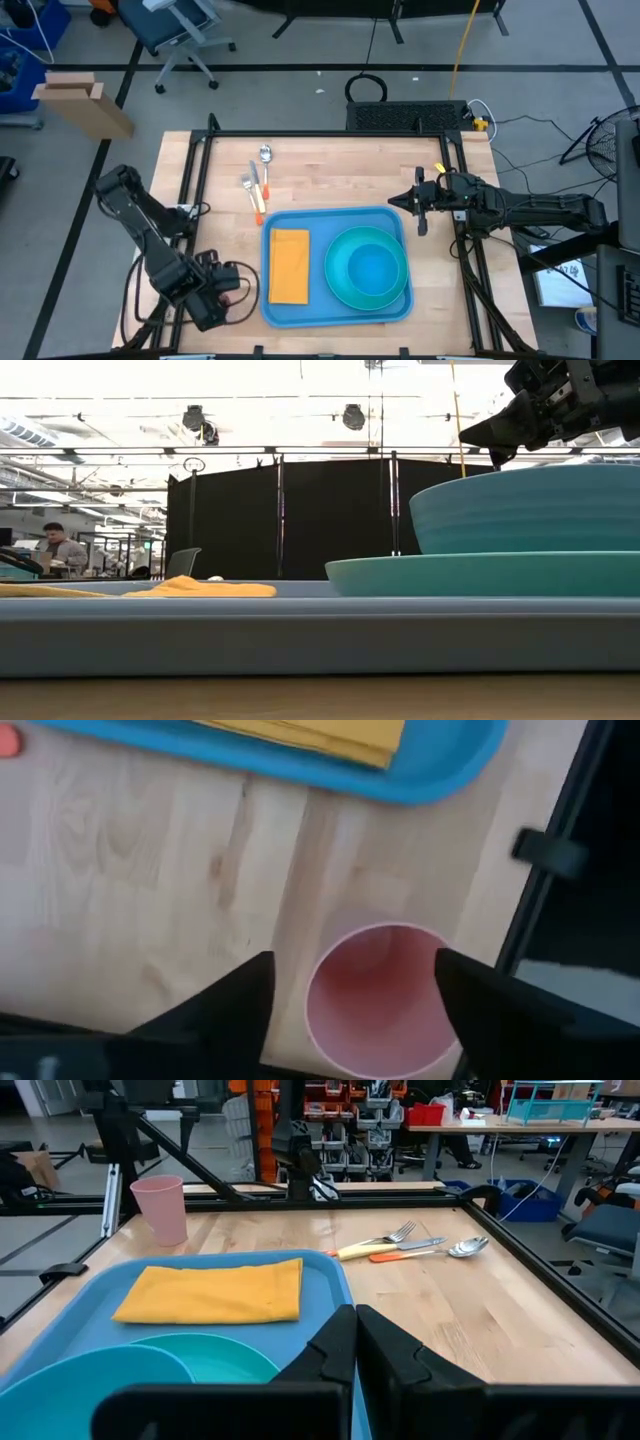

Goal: Set up tray
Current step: Put the pink cup on the blue serving tray to the top left of the light green plate

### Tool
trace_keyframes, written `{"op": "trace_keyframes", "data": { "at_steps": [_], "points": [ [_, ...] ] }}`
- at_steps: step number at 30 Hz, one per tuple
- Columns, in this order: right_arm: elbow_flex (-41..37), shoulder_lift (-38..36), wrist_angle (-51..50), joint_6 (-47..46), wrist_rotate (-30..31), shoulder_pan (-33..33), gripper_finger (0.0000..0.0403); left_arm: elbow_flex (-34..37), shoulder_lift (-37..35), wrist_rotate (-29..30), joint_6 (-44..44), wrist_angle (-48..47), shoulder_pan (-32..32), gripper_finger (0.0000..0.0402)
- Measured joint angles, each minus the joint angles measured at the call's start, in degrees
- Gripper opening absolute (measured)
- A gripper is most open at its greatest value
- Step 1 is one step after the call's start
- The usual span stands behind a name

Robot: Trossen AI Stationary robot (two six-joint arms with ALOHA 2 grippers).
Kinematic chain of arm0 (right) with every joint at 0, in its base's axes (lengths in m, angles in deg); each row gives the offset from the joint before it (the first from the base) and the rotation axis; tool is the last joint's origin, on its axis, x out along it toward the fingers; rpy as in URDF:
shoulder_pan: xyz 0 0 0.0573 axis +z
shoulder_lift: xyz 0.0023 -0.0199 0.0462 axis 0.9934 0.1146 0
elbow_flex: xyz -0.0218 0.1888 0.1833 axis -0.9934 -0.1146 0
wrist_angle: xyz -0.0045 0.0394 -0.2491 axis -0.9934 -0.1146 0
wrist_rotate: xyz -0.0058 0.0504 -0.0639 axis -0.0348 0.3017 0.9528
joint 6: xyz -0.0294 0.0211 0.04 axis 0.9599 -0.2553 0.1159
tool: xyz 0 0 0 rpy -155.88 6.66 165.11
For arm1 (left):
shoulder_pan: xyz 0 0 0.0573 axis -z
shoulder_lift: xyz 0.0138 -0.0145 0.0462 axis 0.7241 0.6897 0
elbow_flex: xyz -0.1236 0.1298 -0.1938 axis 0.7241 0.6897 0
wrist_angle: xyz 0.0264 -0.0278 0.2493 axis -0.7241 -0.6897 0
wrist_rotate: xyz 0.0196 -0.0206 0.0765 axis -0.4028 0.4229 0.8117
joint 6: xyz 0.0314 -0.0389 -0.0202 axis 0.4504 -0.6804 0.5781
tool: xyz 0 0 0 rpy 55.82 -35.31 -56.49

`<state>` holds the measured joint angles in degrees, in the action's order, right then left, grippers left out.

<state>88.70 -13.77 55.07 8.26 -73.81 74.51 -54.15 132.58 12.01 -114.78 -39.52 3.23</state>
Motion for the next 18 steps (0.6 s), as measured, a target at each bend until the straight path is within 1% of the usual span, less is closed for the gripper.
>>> {"op": "trace_keyframes", "data": {
  "at_steps": [3, 7, 9, 12, 18],
  "points": [
    [0.00, 0.00, 0.00, 0.00, 0.04, 0.00, 0.0004, 0.00, 2.10, -1.29, 1.37, -2.32, 1.01, 0.0306],
    [-0.02, 0.00, 0.00, 0.00, 0.06, 0.00, 0.0004, 0.02, 4.62, -2.21, 1.96, -4.79, 1.73, 0.0318],
    [-0.02, 0.00, 0.00, 0.02, 0.09, 0.00, 0.0004, 0.02, 5.61, -3.53, 3.06, -5.32, 1.82, 0.0318],
    [-0.04, 0.00, 0.21, 0.09, 0.11, 0.00, 0.0004, 0.43, 6.26, -3.75, 4.35, -5.06, 1.82, 0.0311],
    [-0.07, 0.00, 0.24, 0.09, 0.13, 0.00, 0.0004, 4.66, 6.15, -3.83, 4.09, -4.05, 1.79, 0.0291]
  ]
}}
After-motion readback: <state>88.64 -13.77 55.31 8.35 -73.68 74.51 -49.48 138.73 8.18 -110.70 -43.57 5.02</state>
